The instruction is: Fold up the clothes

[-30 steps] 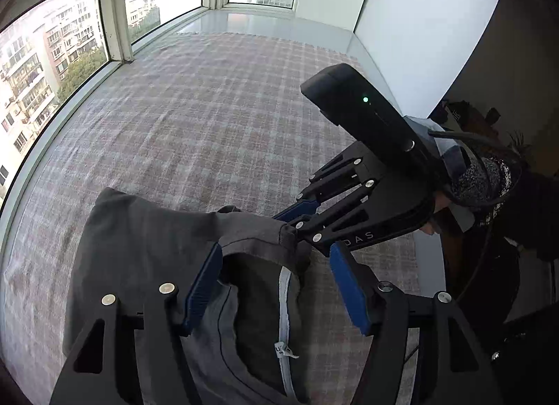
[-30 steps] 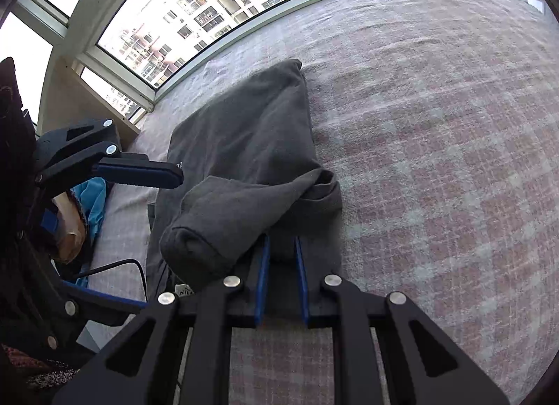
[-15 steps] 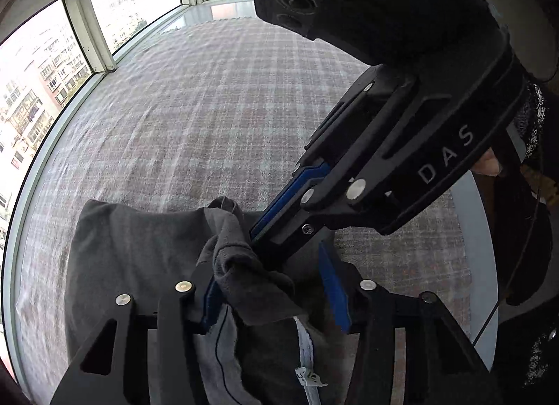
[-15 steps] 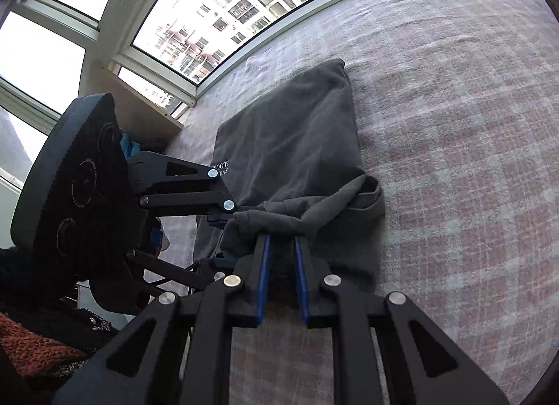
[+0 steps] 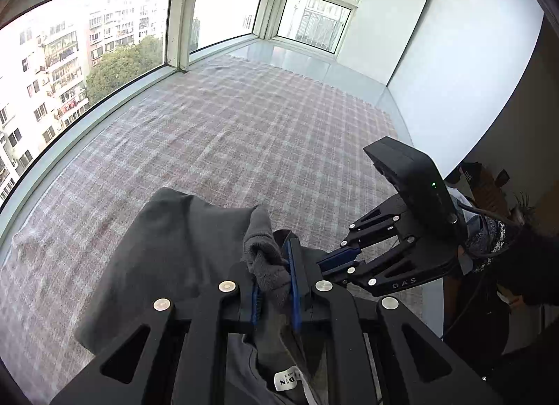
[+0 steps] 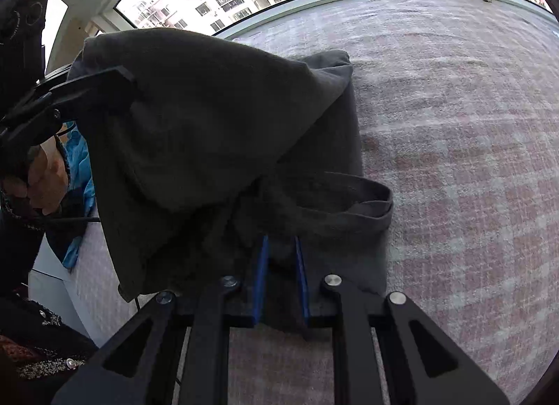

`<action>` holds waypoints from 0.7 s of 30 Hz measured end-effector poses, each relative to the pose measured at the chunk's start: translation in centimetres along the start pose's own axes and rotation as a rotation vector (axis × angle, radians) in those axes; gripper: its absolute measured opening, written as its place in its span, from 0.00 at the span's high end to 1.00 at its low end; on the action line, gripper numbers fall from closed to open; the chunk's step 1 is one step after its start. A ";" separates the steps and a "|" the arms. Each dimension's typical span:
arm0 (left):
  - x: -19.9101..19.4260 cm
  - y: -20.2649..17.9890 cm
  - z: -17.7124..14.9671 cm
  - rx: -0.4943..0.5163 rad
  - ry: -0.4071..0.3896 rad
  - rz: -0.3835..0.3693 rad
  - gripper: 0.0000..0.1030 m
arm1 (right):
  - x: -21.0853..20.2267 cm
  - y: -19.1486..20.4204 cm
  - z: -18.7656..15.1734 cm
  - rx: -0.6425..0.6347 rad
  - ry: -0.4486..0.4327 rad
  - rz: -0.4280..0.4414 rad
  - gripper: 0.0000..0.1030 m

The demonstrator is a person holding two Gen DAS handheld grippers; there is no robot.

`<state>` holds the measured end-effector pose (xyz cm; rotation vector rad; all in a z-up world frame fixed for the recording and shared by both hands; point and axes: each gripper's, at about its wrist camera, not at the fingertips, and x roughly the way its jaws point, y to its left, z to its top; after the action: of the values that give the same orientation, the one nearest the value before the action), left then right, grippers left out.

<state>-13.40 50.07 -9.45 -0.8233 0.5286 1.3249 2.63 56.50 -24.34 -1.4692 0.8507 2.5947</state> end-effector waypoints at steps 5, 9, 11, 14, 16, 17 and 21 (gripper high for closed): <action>-0.9 0.1 0.3 0.012 -0.018 0.002 0.89 | 2.4 0.3 1.1 -0.017 0.062 -0.092 0.82; -1.2 0.4 0.8 0.009 -0.034 0.001 0.89 | 3.5 0.5 1.2 -0.051 0.071 -0.116 0.75; -1.3 0.5 0.9 0.012 -0.036 0.008 0.89 | 3.6 0.8 1.2 -0.089 0.056 -0.134 0.81; -1.4 0.8 0.8 0.011 -0.036 0.011 0.89 | 3.7 0.8 1.4 -0.097 0.034 -0.163 0.89; -1.5 1.0 0.8 0.012 -0.036 0.013 0.89 | 3.7 0.8 1.6 -0.091 0.018 -0.154 0.92; -1.6 1.0 0.7 0.011 -0.037 0.011 0.89 | 3.6 0.7 1.7 -0.080 0.005 -0.138 0.93; -2.0 1.3 0.7 0.004 -0.049 0.015 0.89 | 1.9 -1.3 2.1 0.059 -0.130 0.134 0.94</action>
<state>-15.10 49.37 -7.78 -0.7832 0.4997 1.3534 0.30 58.18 -25.58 -1.2541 1.0332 2.6983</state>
